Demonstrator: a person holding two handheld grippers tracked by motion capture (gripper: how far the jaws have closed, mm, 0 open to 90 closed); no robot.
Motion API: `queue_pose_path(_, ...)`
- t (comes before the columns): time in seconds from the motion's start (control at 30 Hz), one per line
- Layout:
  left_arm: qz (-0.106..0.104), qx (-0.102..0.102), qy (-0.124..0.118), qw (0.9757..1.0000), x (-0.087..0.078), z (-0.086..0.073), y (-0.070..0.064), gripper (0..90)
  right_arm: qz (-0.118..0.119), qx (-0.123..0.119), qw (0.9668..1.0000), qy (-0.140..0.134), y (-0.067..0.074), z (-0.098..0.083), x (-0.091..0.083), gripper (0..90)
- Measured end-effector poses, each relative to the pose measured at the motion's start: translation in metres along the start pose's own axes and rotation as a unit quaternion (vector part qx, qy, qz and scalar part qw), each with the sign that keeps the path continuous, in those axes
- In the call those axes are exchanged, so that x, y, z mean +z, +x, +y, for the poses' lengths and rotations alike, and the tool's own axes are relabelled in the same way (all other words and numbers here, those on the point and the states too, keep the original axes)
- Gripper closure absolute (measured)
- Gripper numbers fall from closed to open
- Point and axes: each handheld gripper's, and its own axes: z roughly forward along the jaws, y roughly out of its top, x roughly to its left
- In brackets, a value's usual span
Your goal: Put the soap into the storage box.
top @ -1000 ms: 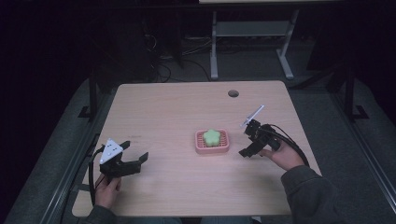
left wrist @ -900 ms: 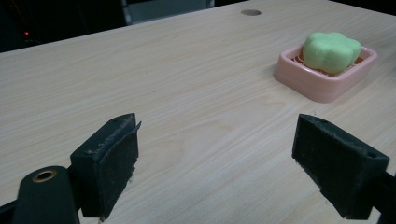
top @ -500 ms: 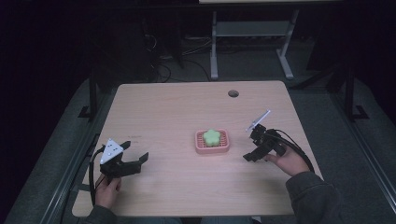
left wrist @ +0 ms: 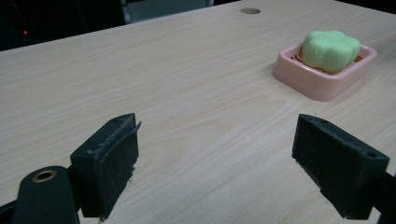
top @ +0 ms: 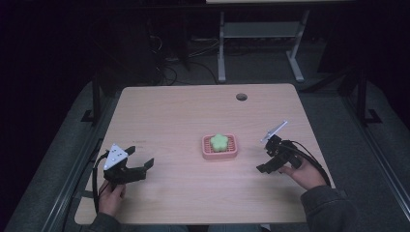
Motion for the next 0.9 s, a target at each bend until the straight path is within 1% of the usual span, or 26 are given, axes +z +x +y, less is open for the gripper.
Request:
queue_pose_path(0.37,-0.001,0.003,0.004,1.0,0.0,0.0,0.0,14.3,0.001,0.007,1.0,-0.006,0.002,-0.016,0.001,22.6)
queue_pose_path(0.7,-0.003,0.006,0.004,1.0,0.001,-0.001,0.0,14.3,0.001,0.023,0.9996,-0.019,0.002,-0.036,0.001,22.6)
queue_pose_path(0.77,-0.004,0.006,0.004,1.0,0.001,-0.001,-0.001,14.3,0.002,0.027,0.9993,-0.024,0.002,-0.04,0.0,22.6)
queue_pose_path(0.8,-0.004,0.007,0.004,1.0,0.001,-0.001,-0.001,14.3,0.002,0.026,0.9993,-0.028,0.002,-0.042,0.0,22.6)
queue_pose_path(0.83,-0.004,0.007,0.004,1.0,0.001,-0.001,-0.001,14.3,0.001,0.03,0.9992,-0.027,0.002,-0.043,0.0,22.6)
queue_pose_path(0.9,-0.004,0.006,0.005,1.0,0.002,-0.001,-0.001,14.3,0.003,0.031,0.9991,-0.029,0.003,-0.047,0.001,22.6)
